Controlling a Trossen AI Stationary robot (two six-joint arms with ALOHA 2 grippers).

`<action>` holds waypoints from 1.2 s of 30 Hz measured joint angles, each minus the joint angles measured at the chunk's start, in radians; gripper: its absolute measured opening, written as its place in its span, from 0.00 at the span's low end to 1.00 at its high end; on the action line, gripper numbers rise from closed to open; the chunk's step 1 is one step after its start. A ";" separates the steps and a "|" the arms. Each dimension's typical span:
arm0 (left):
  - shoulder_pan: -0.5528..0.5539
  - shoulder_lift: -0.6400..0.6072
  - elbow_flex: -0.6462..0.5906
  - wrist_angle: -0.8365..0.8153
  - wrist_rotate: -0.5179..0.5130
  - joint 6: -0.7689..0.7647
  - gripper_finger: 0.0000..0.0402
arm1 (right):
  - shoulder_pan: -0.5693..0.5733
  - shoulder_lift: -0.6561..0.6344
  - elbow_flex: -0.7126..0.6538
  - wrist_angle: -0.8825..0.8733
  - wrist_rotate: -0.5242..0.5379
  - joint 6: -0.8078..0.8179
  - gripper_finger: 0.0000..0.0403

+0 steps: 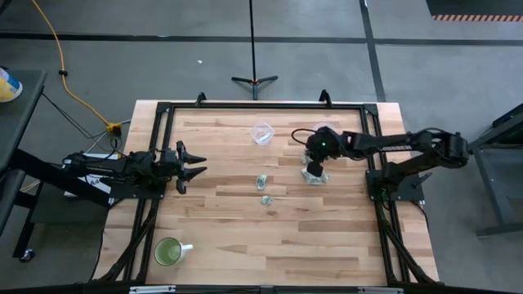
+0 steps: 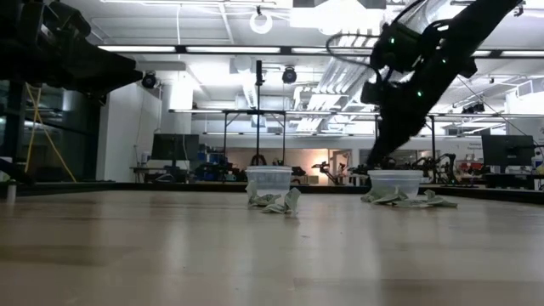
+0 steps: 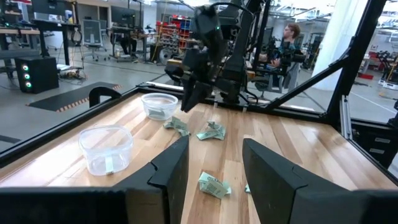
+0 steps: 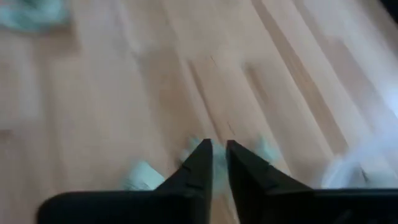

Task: Pick and place Stevia / Truvia into bins
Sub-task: Put the stevia packet into the right transparent container

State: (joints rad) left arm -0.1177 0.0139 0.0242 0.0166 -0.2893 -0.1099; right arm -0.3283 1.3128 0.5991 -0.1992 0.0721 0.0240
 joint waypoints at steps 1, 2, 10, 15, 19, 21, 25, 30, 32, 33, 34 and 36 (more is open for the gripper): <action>0.000 0.003 0.000 0.000 0.000 0.000 0.46 | -0.001 0.007 0.000 -0.024 0.024 0.010 0.14; 0.000 0.003 0.000 0.000 0.000 0.000 0.46 | -0.001 0.017 0.000 -0.042 0.051 0.017 0.18; 0.000 0.003 0.000 0.000 0.000 0.000 0.46 | -0.001 0.132 0.000 0.044 0.050 -0.004 0.48; 0.000 0.003 0.000 0.000 0.000 0.000 0.46 | -0.001 0.211 0.000 0.053 0.096 -0.002 0.56; 0.000 0.003 0.000 0.000 0.000 0.000 0.46 | -0.001 0.235 0.004 0.084 0.092 -0.003 0.55; 0.000 0.003 0.000 0.000 0.000 0.000 0.46 | -0.001 0.235 0.003 0.093 0.081 -0.008 0.52; 0.000 0.003 0.000 0.000 0.000 0.000 0.46 | -0.001 0.218 0.000 0.091 0.070 -0.024 0.44; 0.000 0.003 0.000 0.000 0.000 0.000 0.46 | -0.001 0.196 -0.001 0.088 0.059 -0.025 0.34; 0.000 0.003 0.000 0.000 0.000 0.000 0.46 | -0.001 0.193 -0.001 0.089 0.051 -0.025 0.30; 0.000 0.003 0.000 0.000 0.000 0.000 0.46 | 0.001 0.192 -0.001 0.091 0.050 -0.025 0.28; 0.000 0.003 0.000 0.000 0.000 0.000 0.46 | 0.002 0.192 -0.001 0.091 0.050 -0.025 0.25; 0.000 0.003 0.000 0.000 0.000 0.000 0.46 | 0.002 0.191 -0.001 0.091 0.049 -0.028 0.20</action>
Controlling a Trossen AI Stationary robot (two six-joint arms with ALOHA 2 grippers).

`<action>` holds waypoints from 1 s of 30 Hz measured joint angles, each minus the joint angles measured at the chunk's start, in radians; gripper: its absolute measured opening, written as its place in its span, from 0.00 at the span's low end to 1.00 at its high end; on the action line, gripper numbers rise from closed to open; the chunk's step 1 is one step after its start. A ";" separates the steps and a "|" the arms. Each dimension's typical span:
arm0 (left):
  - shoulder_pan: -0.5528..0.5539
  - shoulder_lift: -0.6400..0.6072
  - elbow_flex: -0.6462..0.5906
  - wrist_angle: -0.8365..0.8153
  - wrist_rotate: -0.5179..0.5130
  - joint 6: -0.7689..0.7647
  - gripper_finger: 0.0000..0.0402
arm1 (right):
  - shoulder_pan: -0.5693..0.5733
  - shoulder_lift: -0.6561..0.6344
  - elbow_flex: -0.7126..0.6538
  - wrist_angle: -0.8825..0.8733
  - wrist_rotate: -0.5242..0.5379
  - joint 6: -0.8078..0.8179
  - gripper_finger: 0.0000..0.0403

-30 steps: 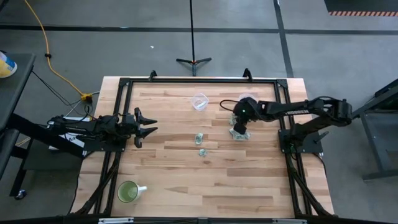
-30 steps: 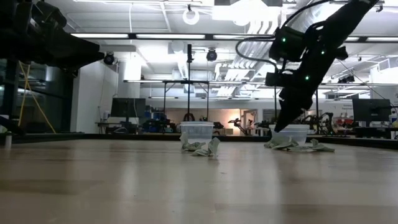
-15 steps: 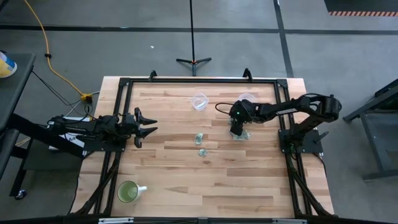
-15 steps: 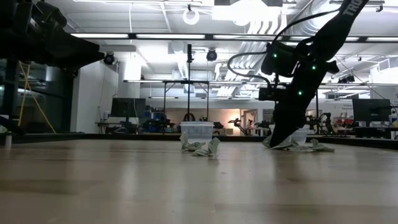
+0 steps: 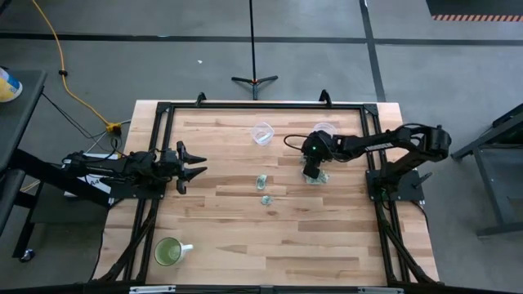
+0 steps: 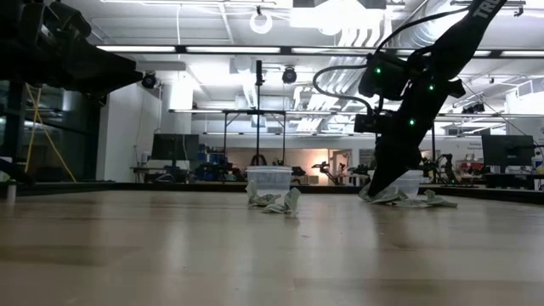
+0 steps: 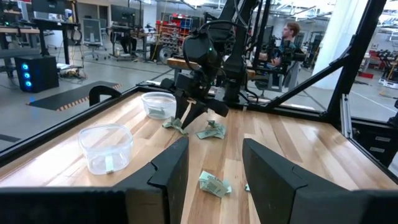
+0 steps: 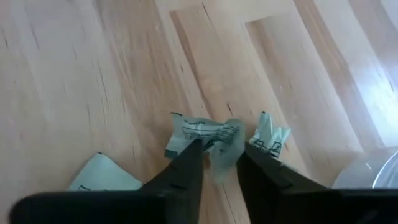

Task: Pick and place Stevia / Truvia into bins
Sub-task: Put the stevia packet into the right transparent container

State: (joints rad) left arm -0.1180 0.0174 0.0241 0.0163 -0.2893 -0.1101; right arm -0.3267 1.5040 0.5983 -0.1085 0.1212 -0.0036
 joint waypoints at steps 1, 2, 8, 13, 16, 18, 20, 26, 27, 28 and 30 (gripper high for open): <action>0.000 0.000 0.000 0.000 0.000 0.000 0.46 | 0.000 0.000 0.000 0.001 -0.009 0.000 0.17; 0.000 0.000 0.000 0.000 0.000 0.000 0.46 | 0.000 -0.001 0.000 0.001 -0.026 -0.002 0.14; 0.000 0.000 0.000 0.000 0.000 0.000 0.46 | 0.000 -0.001 0.000 0.002 -0.052 0.006 0.03; 0.000 0.000 0.000 0.000 0.000 0.000 0.46 | 0.005 -0.005 0.022 0.001 -0.053 0.022 0.01; 0.000 0.000 0.000 0.000 0.000 0.000 0.46 | 0.010 -0.033 0.059 -0.007 -0.026 0.021 0.01; 0.000 0.000 0.000 0.000 0.000 0.000 0.46 | 0.009 -0.069 0.086 -0.037 0.013 0.014 0.00; 0.000 0.000 0.000 0.000 0.000 0.000 0.46 | 0.004 -0.112 0.113 -0.102 0.090 0.011 0.01; 0.000 0.000 0.000 0.000 0.012 0.000 0.46 | -0.041 -0.233 0.192 -0.379 0.273 0.022 0.00; 0.000 0.000 0.000 0.000 0.012 0.000 0.46 | -0.054 -0.243 0.193 -0.409 0.274 0.021 0.00; 0.000 0.000 0.000 0.000 0.012 0.000 0.46 | -0.068 -0.249 0.191 -0.433 0.274 0.022 0.00; 0.000 0.000 0.000 0.000 0.012 0.000 0.46 | -0.098 -0.252 0.173 -0.448 0.269 0.013 0.00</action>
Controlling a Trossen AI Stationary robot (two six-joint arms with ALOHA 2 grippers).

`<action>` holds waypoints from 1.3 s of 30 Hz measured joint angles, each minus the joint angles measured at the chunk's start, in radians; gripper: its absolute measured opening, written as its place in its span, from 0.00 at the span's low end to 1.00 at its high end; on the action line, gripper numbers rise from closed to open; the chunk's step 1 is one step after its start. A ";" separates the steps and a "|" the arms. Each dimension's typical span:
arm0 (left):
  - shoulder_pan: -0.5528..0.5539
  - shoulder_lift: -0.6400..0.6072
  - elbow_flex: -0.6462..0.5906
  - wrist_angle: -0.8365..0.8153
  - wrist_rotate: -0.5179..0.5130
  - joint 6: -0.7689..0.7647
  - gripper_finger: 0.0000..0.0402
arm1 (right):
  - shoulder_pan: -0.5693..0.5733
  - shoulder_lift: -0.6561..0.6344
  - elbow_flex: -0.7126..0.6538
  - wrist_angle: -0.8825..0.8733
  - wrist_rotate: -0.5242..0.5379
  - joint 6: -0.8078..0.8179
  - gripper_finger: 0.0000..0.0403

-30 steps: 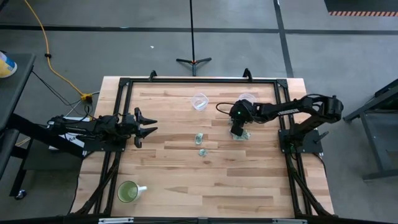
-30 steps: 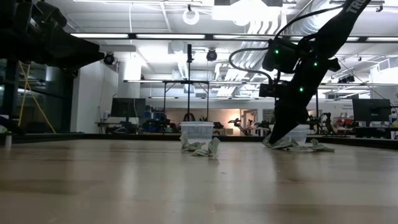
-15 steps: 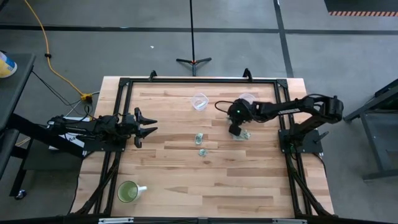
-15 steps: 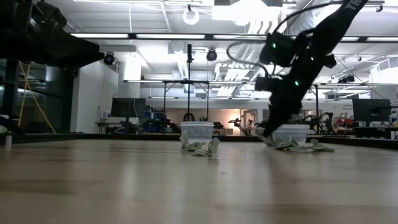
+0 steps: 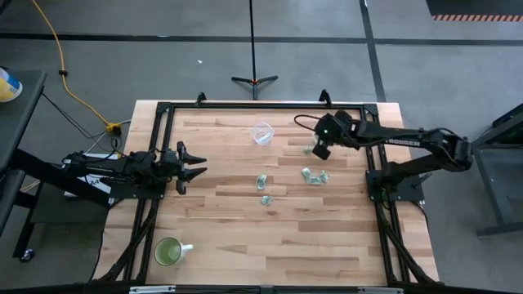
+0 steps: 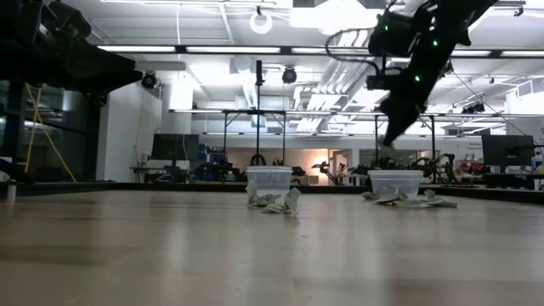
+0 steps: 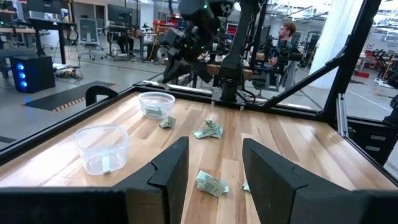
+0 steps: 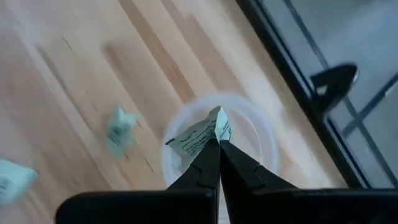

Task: Pick and place Stevia / Truvia into bins
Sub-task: Put the stevia packet into the right transparent container, then put the stevia packet into the left transparent container

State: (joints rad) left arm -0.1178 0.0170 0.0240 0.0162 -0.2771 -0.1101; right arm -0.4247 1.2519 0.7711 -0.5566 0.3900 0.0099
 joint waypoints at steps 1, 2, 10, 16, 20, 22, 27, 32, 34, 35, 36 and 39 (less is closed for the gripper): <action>0.000 0.000 0.000 0.000 0.000 0.000 0.46 | -0.017 0.000 -0.013 0.004 -0.009 -0.014 0.00; 0.000 0.000 0.000 0.000 0.000 0.000 0.46 | -0.033 0.001 -0.028 0.008 -0.028 -0.029 0.00; 0.000 0.000 0.000 0.000 -0.002 0.000 0.46 | -0.131 0.010 -0.092 0.091 -0.050 0.020 0.08; 0.000 0.000 0.000 0.000 -0.005 0.000 0.46 | -0.138 0.009 -0.092 0.154 -0.144 0.008 0.29; 0.000 0.000 0.000 0.000 -0.005 0.000 0.46 | -0.139 0.009 -0.092 0.245 -0.271 0.007 0.44; 0.000 0.000 0.000 0.000 -0.005 0.000 0.46 | -0.136 0.010 -0.092 0.301 -0.436 -0.031 0.49; 0.000 0.000 0.000 0.000 -0.005 0.000 0.46 | -0.064 0.040 -0.092 0.329 -0.546 -0.126 0.54; 0.000 0.000 0.000 0.000 -0.005 0.000 0.46 | 0.016 0.121 -0.092 0.308 -0.395 -0.173 0.52; 0.000 0.000 0.000 0.000 -0.005 0.000 0.46 | 0.029 0.156 -0.092 0.308 -0.378 -0.175 0.51; 0.000 0.000 0.000 0.000 -0.005 0.000 0.46 | 0.032 0.175 -0.092 0.308 -0.373 -0.175 0.51; 0.000 0.000 0.000 0.000 -0.005 0.000 0.46 | 0.033 0.193 -0.092 0.307 -0.368 -0.175 0.50; 0.000 0.000 0.000 0.000 -0.005 0.000 0.46 | 0.033 0.246 -0.092 0.307 -0.330 -0.168 0.49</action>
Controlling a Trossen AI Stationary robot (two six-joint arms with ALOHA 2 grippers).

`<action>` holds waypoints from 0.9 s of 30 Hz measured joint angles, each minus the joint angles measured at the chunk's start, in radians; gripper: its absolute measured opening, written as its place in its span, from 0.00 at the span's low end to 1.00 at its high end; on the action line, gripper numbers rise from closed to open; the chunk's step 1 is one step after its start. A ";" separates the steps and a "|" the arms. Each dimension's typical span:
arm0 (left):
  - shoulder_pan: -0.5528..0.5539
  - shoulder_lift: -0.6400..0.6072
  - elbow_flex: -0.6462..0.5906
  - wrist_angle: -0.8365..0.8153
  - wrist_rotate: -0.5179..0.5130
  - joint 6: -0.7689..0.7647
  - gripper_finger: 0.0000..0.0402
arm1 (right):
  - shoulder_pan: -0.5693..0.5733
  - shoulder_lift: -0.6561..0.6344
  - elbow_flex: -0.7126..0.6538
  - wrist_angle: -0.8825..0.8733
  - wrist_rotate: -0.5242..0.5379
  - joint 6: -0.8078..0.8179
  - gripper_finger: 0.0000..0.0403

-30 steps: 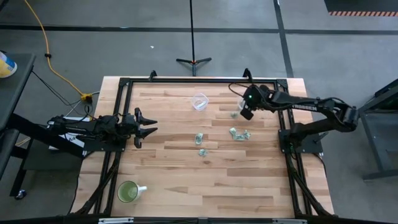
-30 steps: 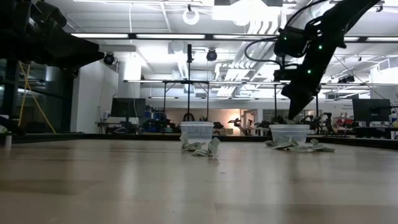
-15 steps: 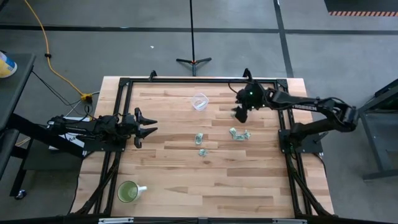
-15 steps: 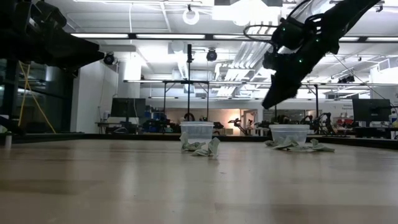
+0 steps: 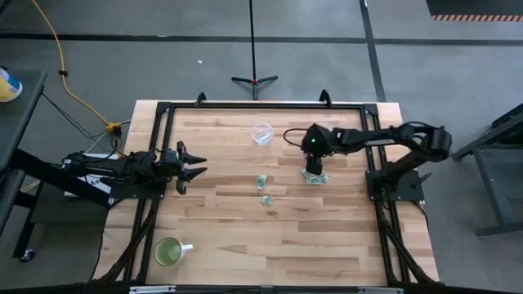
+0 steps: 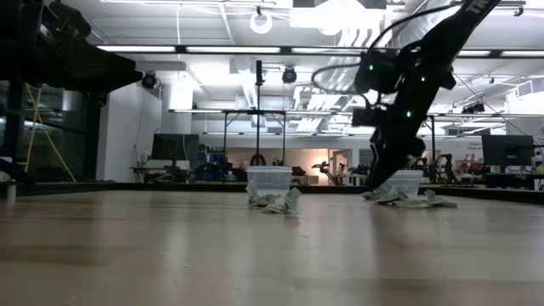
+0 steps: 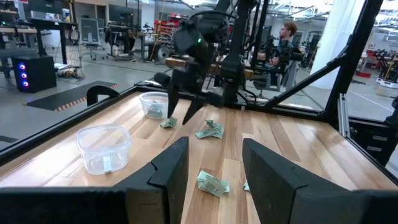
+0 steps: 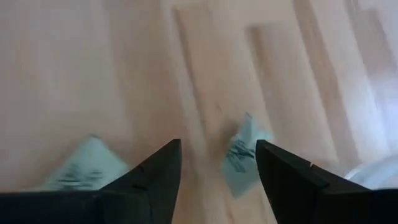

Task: Pick and place Stevia / Truvia into bins
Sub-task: Put the stevia packet into the left transparent container

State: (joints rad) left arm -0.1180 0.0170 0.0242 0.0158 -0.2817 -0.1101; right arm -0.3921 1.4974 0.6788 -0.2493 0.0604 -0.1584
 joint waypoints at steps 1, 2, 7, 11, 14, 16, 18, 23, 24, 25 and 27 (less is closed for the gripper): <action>0.000 0.000 0.000 0.000 0.000 0.000 0.46 | -0.002 0.012 0.000 0.001 0.022 0.001 0.49; 0.000 0.000 0.000 0.000 0.000 0.000 0.46 | -0.002 0.022 0.000 0.005 0.042 0.001 0.48; 0.000 0.000 0.000 0.000 0.000 0.000 0.46 | -0.002 0.048 0.000 0.041 0.061 0.001 0.48; 0.000 0.000 0.000 0.000 0.000 0.000 0.46 | -0.009 0.063 0.000 0.037 0.069 0.000 0.47; 0.000 0.000 0.000 0.000 0.000 0.000 0.46 | -0.016 0.075 0.000 0.037 0.066 0.001 0.45; 0.000 0.000 0.000 0.000 0.000 0.000 0.46 | -0.017 0.077 0.000 0.037 0.065 0.001 0.41; 0.000 0.000 0.000 0.000 0.000 0.000 0.46 | -0.017 0.078 0.000 0.037 0.061 0.001 0.35; 0.000 0.000 0.000 0.000 0.001 0.000 0.46 | -0.016 0.079 0.000 0.072 -0.032 0.006 0.15; 0.000 0.000 0.000 0.000 0.000 0.000 0.46 | -0.014 0.079 0.003 0.092 -0.054 0.016 0.10; 0.000 0.000 0.000 0.000 0.000 0.000 0.46 | -0.012 0.079 0.008 0.117 -0.076 0.023 0.06; 0.000 0.000 0.000 0.000 0.001 0.000 0.46 | -0.007 0.079 0.016 0.206 -0.134 0.023 0.02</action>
State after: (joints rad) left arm -0.1180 0.0170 0.0241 0.0156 -0.2810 -0.1100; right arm -0.3989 1.5761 0.6952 -0.0434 -0.0732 -0.1352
